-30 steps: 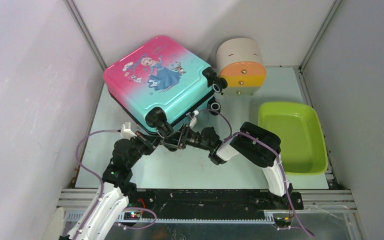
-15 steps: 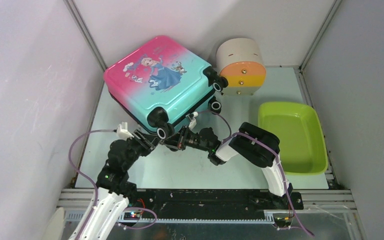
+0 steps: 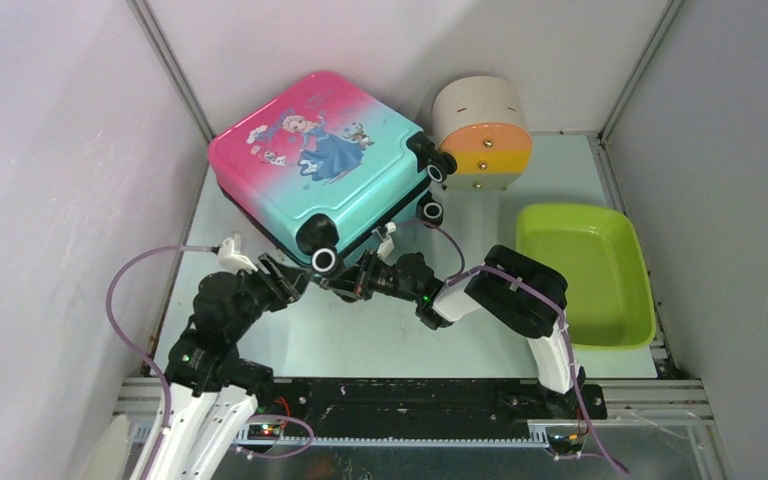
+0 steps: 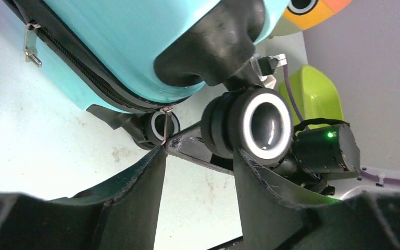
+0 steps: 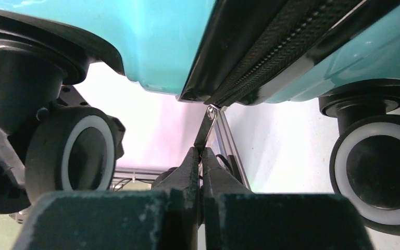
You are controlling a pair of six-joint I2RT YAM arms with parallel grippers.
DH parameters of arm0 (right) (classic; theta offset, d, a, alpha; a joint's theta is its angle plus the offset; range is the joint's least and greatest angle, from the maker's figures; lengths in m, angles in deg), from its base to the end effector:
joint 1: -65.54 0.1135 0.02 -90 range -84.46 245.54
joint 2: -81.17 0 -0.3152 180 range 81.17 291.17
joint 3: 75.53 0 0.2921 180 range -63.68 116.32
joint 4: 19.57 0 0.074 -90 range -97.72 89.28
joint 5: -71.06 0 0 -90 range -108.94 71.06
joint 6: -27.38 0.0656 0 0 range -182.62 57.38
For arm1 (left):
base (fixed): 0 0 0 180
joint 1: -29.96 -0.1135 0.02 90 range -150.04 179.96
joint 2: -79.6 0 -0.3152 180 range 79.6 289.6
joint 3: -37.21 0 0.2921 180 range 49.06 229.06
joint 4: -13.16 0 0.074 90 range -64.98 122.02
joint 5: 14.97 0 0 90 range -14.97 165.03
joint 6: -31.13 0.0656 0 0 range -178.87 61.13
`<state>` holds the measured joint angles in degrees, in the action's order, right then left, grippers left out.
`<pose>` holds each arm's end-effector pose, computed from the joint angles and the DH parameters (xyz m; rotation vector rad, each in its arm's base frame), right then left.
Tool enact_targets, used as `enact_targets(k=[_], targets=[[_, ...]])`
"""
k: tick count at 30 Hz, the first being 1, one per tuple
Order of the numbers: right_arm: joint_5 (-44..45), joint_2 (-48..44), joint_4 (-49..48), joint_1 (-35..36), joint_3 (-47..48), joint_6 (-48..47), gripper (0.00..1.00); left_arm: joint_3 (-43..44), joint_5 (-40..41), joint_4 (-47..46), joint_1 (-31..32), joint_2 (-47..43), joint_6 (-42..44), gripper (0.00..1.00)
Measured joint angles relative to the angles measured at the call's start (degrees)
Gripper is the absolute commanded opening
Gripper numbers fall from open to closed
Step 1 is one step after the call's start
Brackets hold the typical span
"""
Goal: Open, take out, and arrange the luggage
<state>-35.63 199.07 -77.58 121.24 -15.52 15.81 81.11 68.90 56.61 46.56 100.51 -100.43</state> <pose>0.2434 0.3903 0.1449 0.1046 1.9950 1.9371 0.1177 -0.0424 0.2914 -0.3604 1.9732 -0.7702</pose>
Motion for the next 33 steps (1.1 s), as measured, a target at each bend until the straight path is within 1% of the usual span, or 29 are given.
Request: enact_targets(k=[3, 7, 10, 13, 16, 20, 24, 29, 33], targets=[[0.28, -0.79, 1.88, 0.00, 0.00, -0.22, 0.00, 1.46, 1.38, 2.03, 0.44, -1.64, -0.44, 0.61], [0.55, -1.57, 3.50, 0.00, 0.00, -0.39, 0.00, 3.74, 2.40, 3.32, 0.44, -1.86, -0.68, 0.63], [0.57, -1.95, 4.37, 0.00, 0.00, -0.39, 0.00, 6.91, 2.43, 4.59, 0.50, 0.70, -0.90, 0.66], [0.57, -2.29, 5.07, -0.02, 0.00, -0.44, 0.00, 9.64, 2.43, 4.94, 0.79, 4.33, -1.73, 0.67], [0.57, -2.45, 5.46, -0.02, 0.00, -0.57, 0.00, 10.86, 3.02, 4.70, 1.68, 7.28, -3.54, 0.69], [0.55, -2.67, 5.90, -0.02, 0.00, -0.90, 0.00, 15.06, 8.52, 8.48, 5.05, 12.13, -7.43, 0.72], [0.55, -2.75, 6.14, -0.02, 0.02, -1.07, 0.00, 22.53, 15.72, 14.80, 10.27, 17.94, -12.09, 0.74], [0.46, -2.75, 6.14, -0.02, 0.02, -1.07, 0.00, 32.81, 24.48, 23.82, 18.47, 25.88, -19.32, 0.78], [0.44, -2.75, 6.14, 0.00, 0.02, -1.07, 0.00, 39.89, 28.04, 30.38, 21.27, 33.90, -24.87, 0.78]])
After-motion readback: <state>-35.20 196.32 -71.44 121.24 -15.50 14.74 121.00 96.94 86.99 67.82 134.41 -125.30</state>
